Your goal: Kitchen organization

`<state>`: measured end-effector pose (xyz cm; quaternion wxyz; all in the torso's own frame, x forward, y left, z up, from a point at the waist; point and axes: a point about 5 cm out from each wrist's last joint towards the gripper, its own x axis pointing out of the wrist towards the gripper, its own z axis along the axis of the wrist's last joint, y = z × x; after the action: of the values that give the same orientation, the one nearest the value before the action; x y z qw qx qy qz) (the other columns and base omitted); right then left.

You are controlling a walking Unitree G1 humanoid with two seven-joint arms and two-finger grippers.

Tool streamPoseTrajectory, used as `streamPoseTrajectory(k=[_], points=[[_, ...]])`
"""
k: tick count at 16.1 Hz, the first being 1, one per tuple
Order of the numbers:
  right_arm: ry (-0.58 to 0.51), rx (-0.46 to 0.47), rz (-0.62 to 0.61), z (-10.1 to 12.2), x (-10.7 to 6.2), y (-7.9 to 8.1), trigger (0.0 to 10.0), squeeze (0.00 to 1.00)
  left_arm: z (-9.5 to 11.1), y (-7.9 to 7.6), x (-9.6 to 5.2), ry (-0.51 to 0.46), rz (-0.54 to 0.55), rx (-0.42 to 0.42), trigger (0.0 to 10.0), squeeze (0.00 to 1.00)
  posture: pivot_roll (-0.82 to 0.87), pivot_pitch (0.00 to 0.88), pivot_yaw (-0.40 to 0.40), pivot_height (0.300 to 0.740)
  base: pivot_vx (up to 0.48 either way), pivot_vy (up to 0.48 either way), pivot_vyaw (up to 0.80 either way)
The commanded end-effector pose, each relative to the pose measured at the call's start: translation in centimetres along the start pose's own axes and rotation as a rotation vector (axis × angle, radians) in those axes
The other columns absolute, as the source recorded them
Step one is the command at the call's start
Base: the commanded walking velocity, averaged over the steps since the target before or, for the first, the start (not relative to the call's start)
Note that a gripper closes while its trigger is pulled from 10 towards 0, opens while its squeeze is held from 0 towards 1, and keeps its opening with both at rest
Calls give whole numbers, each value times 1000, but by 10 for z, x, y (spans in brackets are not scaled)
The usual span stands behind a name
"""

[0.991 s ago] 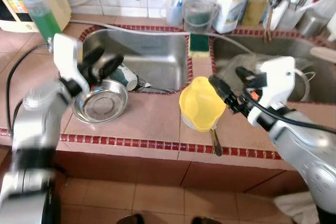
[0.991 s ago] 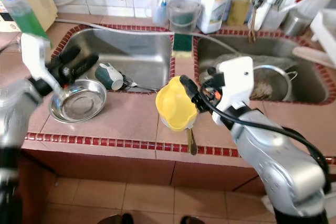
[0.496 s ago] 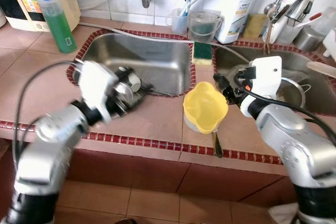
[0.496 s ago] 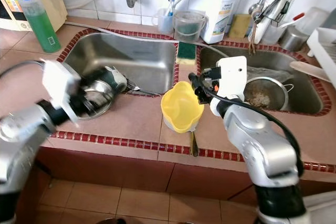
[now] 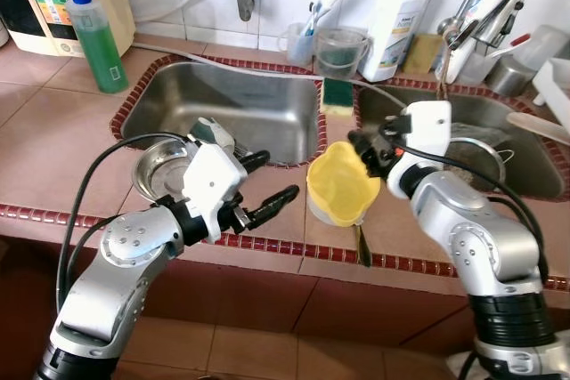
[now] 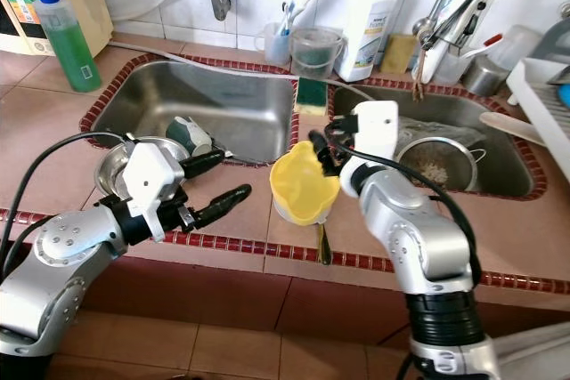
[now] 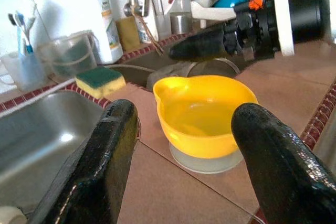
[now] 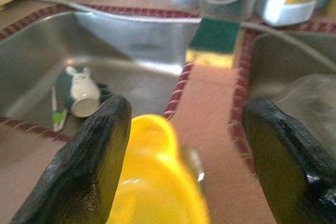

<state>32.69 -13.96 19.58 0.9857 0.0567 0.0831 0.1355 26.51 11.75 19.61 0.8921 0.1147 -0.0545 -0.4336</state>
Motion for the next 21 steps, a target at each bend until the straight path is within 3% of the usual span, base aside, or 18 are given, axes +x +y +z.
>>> streamPoseTrajectory(k=[1, 11, 16, 17, 18, 19, 20, 21], points=[[15, 17, 2, 1, -2, -1, 10000, 0, 7, -7, 2, -29, -15, 31, 10000, 0, -30, 50, -95, 740, 0, 0, 0], [65, 15, -61, -11, -20, -4, 10000, 0, 9, -6, 3, -38, 16, 37, 10000, 0, -36, 63, -109, 740, 0, 0, 0], [125, 39, -125, -35, -23, -13, 10000, 0, 10, -3, 3, -37, 15, 41, 10000, 0, -40, 60, -91, 740, 0, 0, 0], [136, 54, -132, -39, -21, -15, 9255, 0, 10, -2, 4, -38, 15, 45, 10000, 0, -39, 58, -85, 740, 0, 0, 0], [143, 67, -134, -40, -20, -16, 6353, 0, 10, -2, 4, -38, 15, 46, 10000, 0, -38, 57, -85, 740, 0, 0, 0], [147, 72, -138, -41, -18, -17, 941, 0, 10, -1, 4, -36, 15, 47, 10000, 0, -33, 53, -88, 740, 0, 0, 0], [154, 92, -147, -42, -17, -18, 863, 0, 10, -1, 4, -34, 15, 49, 10000, 0, -33, 53, -88, 740, 0, 0, 0], [159, 112, -145, -44, -16, -20, 0, 0, 11, -3, 4, -34, 12, 50, 10000, 0, -27, 51, -90, 740, 0, 0, 0]])
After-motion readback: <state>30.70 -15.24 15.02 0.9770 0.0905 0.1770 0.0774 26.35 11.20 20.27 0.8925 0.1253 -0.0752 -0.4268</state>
